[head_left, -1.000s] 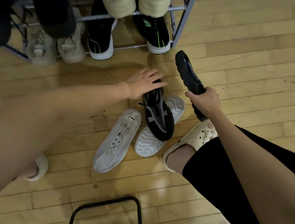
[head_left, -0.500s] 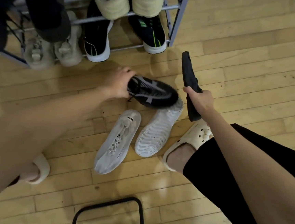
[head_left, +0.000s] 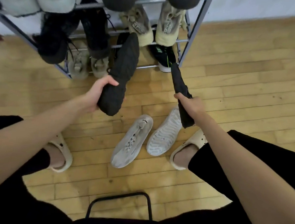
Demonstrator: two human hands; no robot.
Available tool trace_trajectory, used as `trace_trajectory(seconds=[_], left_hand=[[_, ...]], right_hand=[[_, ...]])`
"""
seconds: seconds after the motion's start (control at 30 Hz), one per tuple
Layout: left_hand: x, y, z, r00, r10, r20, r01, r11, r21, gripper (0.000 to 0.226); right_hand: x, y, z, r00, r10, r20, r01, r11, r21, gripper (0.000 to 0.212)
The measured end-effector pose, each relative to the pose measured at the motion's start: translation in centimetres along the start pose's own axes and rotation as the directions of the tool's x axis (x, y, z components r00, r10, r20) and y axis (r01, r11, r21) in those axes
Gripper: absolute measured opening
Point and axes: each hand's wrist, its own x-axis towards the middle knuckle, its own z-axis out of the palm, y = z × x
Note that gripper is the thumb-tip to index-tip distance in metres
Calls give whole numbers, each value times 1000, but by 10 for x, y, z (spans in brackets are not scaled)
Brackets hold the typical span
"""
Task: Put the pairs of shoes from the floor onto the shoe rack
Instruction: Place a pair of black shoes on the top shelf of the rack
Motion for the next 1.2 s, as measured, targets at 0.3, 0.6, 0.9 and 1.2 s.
trace_trajectory(seconds=[0.3, 0.6, 0.9, 1.2], left_hand=[[-111, 39, -23, 986, 167, -27, -158, 966, 207, 22], [-194, 99, -77, 883, 410, -230, -366, 907, 209, 34], [-217, 182, -109, 662, 577, -478, -478, 816, 324, 46], [-151, 270, -125, 480, 725, -494, -281, 660, 697, 57]], right_hand=[[-118, -43, -13, 987, -154, 55, 147, 983, 109, 54], [-218, -124, 20, 862, -505, 50, 495, 858, 134, 40], [-227, -241, 62, 757, -652, -44, 651, 746, 144, 85], [-182, -362, 104, 664, -743, -87, 649, 630, -427, 79]])
